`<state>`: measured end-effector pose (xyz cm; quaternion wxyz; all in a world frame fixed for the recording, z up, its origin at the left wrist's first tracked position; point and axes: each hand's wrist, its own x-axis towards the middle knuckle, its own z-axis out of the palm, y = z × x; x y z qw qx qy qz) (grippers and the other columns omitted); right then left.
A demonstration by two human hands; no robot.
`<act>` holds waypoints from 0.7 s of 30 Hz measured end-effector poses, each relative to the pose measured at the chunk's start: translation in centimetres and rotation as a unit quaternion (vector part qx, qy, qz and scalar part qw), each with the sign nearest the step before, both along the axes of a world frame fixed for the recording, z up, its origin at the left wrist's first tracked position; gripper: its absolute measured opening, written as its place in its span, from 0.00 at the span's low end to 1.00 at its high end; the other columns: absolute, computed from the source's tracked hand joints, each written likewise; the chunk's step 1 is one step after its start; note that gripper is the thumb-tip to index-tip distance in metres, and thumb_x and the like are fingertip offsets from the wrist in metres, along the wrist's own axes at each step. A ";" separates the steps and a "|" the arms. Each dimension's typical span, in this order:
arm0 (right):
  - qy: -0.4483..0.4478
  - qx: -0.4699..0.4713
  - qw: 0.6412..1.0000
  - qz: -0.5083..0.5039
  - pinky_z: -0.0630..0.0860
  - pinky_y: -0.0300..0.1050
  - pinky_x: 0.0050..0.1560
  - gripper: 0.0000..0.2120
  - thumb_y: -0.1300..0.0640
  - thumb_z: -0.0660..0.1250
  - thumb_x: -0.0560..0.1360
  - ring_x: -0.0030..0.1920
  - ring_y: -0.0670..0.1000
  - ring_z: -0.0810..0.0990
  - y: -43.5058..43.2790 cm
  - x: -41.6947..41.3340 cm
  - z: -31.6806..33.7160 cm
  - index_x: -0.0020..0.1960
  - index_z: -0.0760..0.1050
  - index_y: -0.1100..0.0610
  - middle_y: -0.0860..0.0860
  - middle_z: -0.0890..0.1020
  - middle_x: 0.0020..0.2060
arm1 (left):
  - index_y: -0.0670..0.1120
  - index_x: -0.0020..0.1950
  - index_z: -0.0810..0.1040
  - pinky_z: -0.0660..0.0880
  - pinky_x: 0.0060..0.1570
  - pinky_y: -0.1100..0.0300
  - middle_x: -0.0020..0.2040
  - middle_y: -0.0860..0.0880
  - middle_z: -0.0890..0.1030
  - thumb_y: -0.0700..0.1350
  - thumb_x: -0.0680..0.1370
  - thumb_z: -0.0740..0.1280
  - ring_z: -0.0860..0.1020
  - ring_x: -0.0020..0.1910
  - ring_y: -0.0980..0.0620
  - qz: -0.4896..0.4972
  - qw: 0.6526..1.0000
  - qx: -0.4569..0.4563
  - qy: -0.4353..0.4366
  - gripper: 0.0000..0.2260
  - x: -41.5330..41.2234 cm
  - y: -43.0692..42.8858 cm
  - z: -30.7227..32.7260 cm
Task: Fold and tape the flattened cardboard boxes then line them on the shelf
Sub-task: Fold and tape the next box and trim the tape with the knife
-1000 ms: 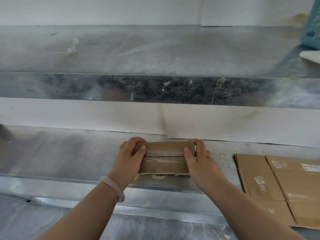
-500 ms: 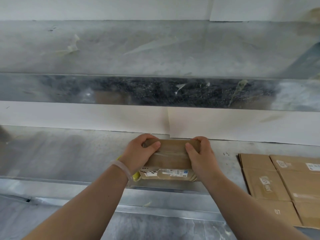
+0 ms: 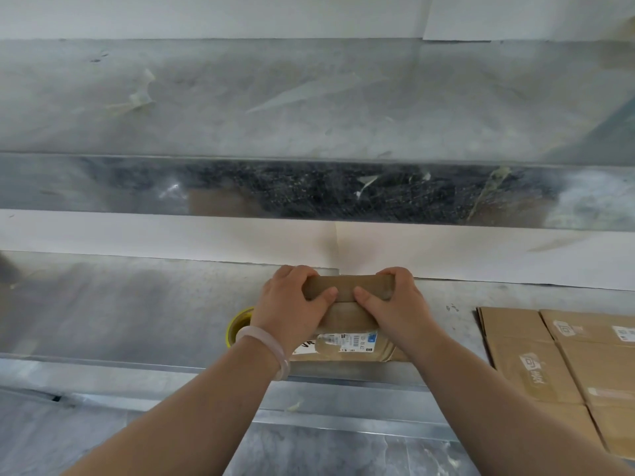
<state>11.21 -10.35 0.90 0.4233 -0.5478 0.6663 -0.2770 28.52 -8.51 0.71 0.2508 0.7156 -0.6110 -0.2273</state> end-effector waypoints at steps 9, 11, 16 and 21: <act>-0.105 0.080 0.991 0.015 0.76 0.52 0.61 0.29 0.52 0.62 0.81 0.59 0.53 0.77 0.2 -1.1 0.1 0.77 0.54 0.47 0.46 0.73 0.60 | 0.52 0.57 0.77 0.64 0.53 0.66 0.54 0.56 0.74 0.44 0.80 0.62 0.71 0.53 0.58 -0.018 0.997 -0.018 0.071 0.08 0.8 -0.4 -0.4; -0.158 0.116 0.981 -0.011 0.74 0.54 0.64 0.29 0.50 0.61 0.81 0.63 0.54 0.75 0.3 -1.4 0.0 0.78 0.54 0.48 0.48 0.70 0.69 | 0.53 0.59 0.76 0.68 0.53 0.64 0.56 0.55 0.75 0.44 0.80 0.62 0.72 0.53 0.58 0.011 0.991 -0.017 0.132 0.10 1.0 -0.1 -0.4; -0.211 0.170 0.962 -0.026 0.81 0.49 0.49 0.11 0.48 0.59 0.82 0.47 0.52 0.84 0.7 -1.2 0.4 0.59 0.76 0.50 0.52 0.84 0.50 | 0.55 0.73 0.64 0.73 0.51 0.61 0.67 0.54 0.69 0.49 0.82 0.60 0.73 0.58 0.53 0.092 0.930 0.080 0.346 0.19 1.1 0.9 -0.4; -0.041 0.170 0.984 0.029 0.68 0.50 0.66 0.27 0.34 0.46 0.80 0.54 0.51 0.76 1.4 -1.3 2.4 0.57 0.73 0.52 0.50 0.76 0.52 | 0.49 0.72 0.65 0.68 0.63 0.56 0.68 0.49 0.70 0.56 0.82 0.56 0.71 0.63 0.48 0.122 0.926 0.150 0.324 0.21 0.7 1.7 1.1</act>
